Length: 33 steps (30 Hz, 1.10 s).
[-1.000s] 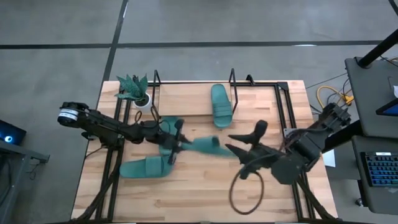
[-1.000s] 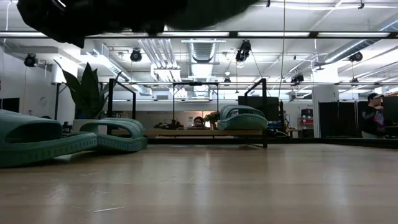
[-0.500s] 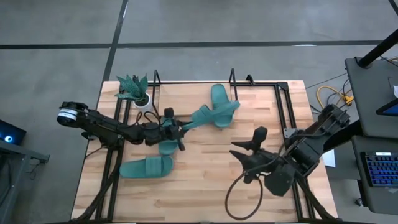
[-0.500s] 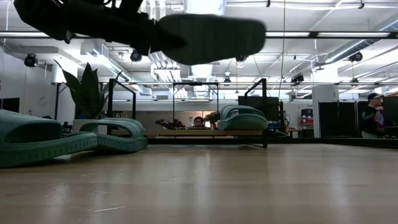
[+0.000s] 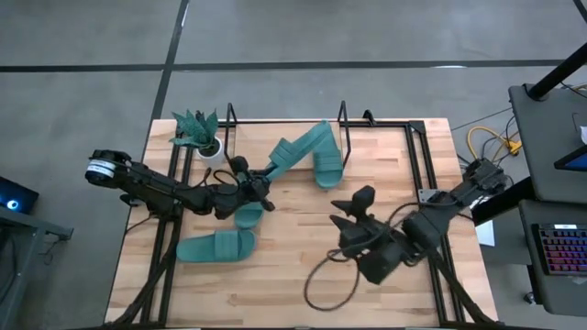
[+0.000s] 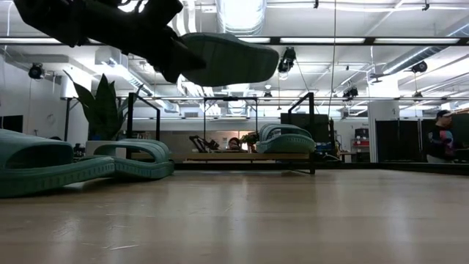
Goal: Pick and place slides into the shelf
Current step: Put the green slipper on the shelf
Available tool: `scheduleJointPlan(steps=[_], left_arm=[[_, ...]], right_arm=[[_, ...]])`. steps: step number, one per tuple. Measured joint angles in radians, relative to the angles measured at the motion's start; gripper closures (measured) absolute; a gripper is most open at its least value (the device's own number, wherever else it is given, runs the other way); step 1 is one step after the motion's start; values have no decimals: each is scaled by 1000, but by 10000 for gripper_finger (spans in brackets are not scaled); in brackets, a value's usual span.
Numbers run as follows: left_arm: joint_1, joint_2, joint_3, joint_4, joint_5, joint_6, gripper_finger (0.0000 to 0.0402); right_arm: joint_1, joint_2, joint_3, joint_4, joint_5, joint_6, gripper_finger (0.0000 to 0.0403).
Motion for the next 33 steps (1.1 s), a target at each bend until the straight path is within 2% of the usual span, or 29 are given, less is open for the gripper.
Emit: scheduleJointPlan(steps=[5, 17, 33], left_arm=[[-17, 4, 5, -6, 3, 25, 385], [-35, 9, 9, -11, 103, 53, 385], [-35, 9, 9, -10, 104, 53, 386]], right_arm=[[-73, 25, -1, -40, 10, -2, 172], [-278, 22, -10, -62, -151, -124, 175], [-421, 23, -10, -46, -226, -297, 174]])
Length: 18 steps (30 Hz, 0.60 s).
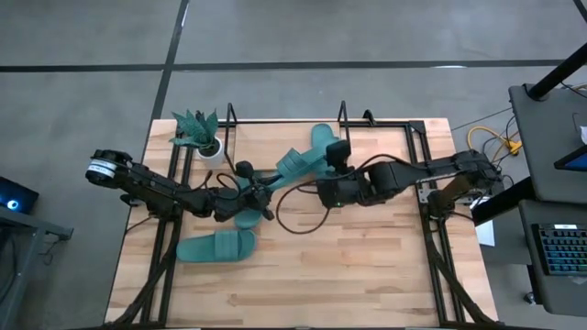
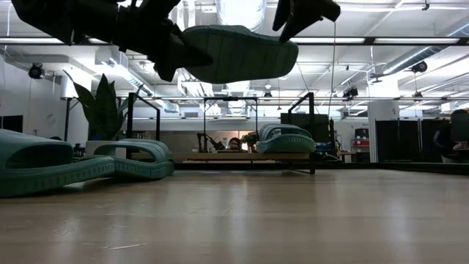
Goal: Pick and place slides into the shelf
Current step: Put the green slipper on the shelf
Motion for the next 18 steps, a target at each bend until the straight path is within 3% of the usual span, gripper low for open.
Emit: scheduleJointPlan(steps=[6, 12, 18], left_arm=[[0, 0, 0, 0, 0, 0, 386], [0, 0, 0, -2, 2, 0, 386], [0, 0, 0, 1, 4, 0, 386]], right_arm=[[-40, 0, 0, 56, -14, -71, 174], [-89, 0, 0, 60, -176, -61, 174], [-118, 0, -1, 80, -178, -62, 174]])
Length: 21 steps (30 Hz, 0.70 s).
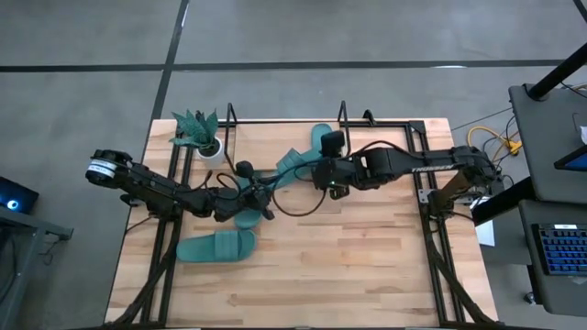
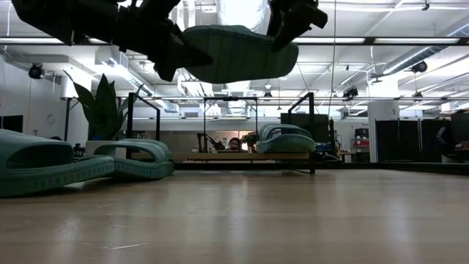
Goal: Pick and place slides into the shelf
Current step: Put the green slipper on the shelf
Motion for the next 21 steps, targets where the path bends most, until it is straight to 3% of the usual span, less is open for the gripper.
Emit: scheduleJointPlan(steps=[8, 15, 21], left_arm=[[1, 0, 0, 11, 66, -3, 386], [1, 0, 0, 37, 96, -3, 371], [1, 0, -2, 64, 97, -4, 365]], right_arm=[[-9, 3, -9, 16, 3, -34, 209], [-8, 3, -14, -19, -16, -78, 335], [-7, 2, -14, -13, -11, -102, 339]])
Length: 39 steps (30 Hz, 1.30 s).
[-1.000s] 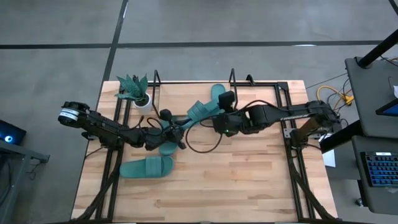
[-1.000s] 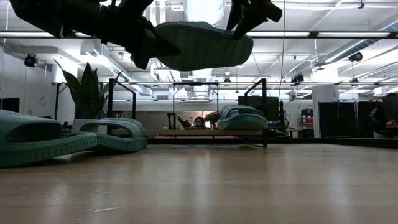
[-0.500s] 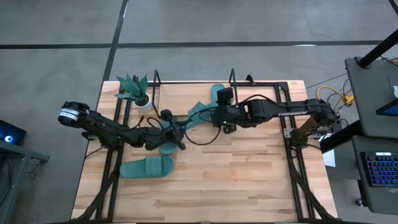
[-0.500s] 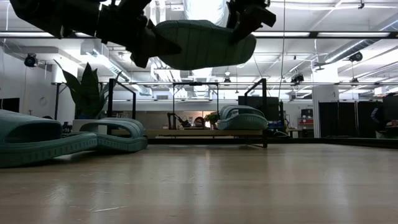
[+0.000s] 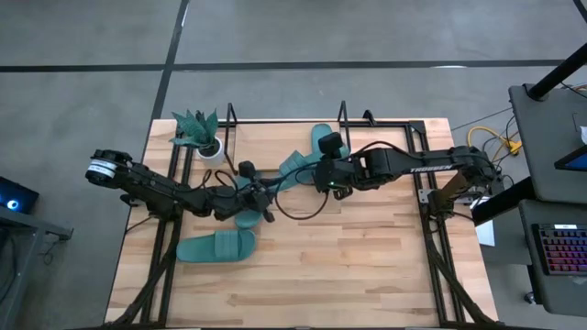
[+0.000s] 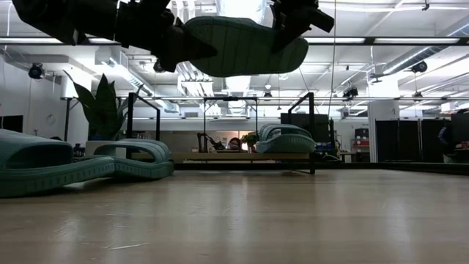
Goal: Pick and place slides into the shelf
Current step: Put the green slipper on the shelf
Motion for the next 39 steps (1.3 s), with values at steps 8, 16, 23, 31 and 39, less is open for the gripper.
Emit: scheduleJointPlan(steps=[8, 16, 23, 31, 39], left_arm=[[-1, -2, -13, 4, 11, -3, 284], [-17, -31, -28, -50, -20, -4, 183], [-104, -77, -28, -139, -20, -3, 168], [-236, -160, -38, -166, -21, -4, 168], [-316, -244, -84, -158, 18, -3, 168]], right_arm=[[4, 0, -4, -8, 8, 53, 339], [5, -22, -85, -7, 70, 71, 339], [7, -110, -283, 198, 115, 52, 339], [35, -223, -535, 632, 112, -135, 339], [98, -286, -703, 948, 2, -270, 340]])
